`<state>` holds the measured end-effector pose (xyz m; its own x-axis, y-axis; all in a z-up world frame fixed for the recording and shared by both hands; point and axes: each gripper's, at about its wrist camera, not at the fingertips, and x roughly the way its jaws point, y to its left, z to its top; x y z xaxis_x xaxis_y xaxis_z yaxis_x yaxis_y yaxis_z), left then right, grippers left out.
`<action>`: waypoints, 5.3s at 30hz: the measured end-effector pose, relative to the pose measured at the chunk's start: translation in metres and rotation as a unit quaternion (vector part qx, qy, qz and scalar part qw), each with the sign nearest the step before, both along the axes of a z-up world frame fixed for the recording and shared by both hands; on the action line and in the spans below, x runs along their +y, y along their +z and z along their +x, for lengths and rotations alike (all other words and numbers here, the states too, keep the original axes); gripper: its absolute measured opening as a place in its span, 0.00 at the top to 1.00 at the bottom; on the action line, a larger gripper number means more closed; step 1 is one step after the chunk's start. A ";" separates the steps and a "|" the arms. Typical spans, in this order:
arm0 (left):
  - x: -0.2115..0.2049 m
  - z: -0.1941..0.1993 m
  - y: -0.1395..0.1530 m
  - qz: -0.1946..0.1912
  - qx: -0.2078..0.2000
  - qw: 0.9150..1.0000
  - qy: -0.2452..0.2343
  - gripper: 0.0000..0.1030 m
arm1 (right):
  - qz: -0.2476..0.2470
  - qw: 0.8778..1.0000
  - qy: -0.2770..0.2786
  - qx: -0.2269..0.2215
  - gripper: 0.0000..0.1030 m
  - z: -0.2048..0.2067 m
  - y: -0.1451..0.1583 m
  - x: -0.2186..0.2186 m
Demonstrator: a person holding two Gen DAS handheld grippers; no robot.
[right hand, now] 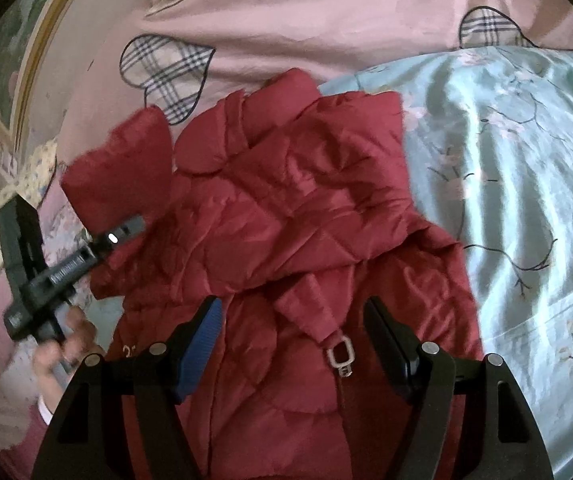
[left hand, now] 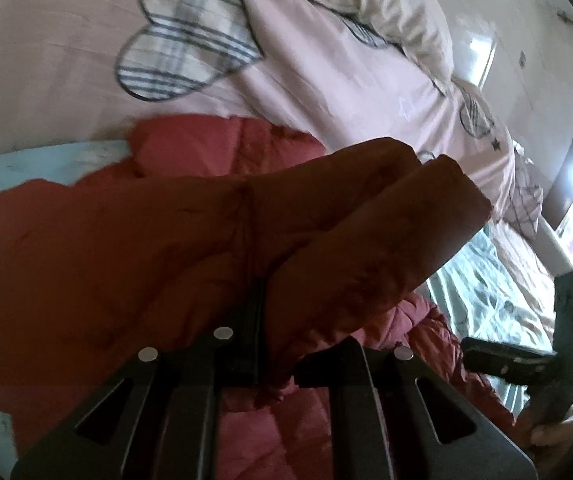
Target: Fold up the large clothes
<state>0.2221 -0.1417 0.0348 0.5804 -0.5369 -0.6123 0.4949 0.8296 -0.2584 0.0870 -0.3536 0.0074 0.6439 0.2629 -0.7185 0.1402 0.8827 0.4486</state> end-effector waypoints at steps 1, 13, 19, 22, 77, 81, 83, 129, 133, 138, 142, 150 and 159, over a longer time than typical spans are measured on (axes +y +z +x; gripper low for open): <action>-0.008 -0.001 -0.003 0.005 -0.002 1.000 -0.004 0.92 | 0.003 1.000 -0.004 -0.001 0.28 0.001 0.001 -0.004; -0.071 -0.010 -0.038 0.051 -0.004 0.998 -0.021 0.92 | 0.092 0.994 -0.052 -0.022 0.26 0.034 -0.001 -0.044; -0.077 -0.014 -0.049 0.070 -0.006 0.997 -0.022 0.91 | 0.153 0.987 -0.049 -0.019 0.26 0.071 -0.015 -0.047; -0.077 -0.014 -0.050 0.071 -0.006 0.997 -0.023 0.91 | 0.163 0.986 -0.026 -0.005 0.29 0.091 -0.023 -0.035; 0.100 0.041 -0.064 0.094 0.077 0.988 0.094 0.50 | -0.151 0.988 0.005 0.018 0.60 0.104 -0.052 0.027; 0.098 0.046 -0.069 0.093 0.082 0.988 0.096 0.50 | -0.152 0.988 0.005 0.017 0.60 0.105 -0.057 0.034; 0.098 0.047 -0.070 0.091 0.084 0.987 0.097 0.50 | -0.149 0.989 0.005 0.017 0.60 0.107 -0.061 0.036; 0.221 -0.137 -0.059 0.045 0.182 0.975 0.123 0.29 | -0.074 0.995 -0.035 0.063 0.27 -0.129 0.008 -0.008; 0.226 -0.152 -0.060 0.044 0.185 0.975 0.116 0.29 | -0.073 0.993 -0.039 0.078 0.27 -0.145 0.002 -0.008; 0.232 -0.168 -0.065 0.036 0.197 0.973 0.112 0.29 | -0.063 0.993 -0.034 0.091 0.27 -0.162 -0.007 -0.003; 0.237 -0.179 -0.071 0.036 0.203 0.972 0.112 0.29 | -0.050 0.993 -0.030 0.105 0.27 -0.174 -0.018 0.003; 0.244 -0.197 -0.078 0.027 0.215 0.971 0.100 0.29 | -0.032 0.993 -0.033 0.111 0.27 -0.195 -0.030 0.008; 0.236 -0.210 -0.084 0.021 0.216 0.973 0.078 0.29 | -0.027 0.994 -0.023 0.105 0.27 -0.201 -0.033 0.018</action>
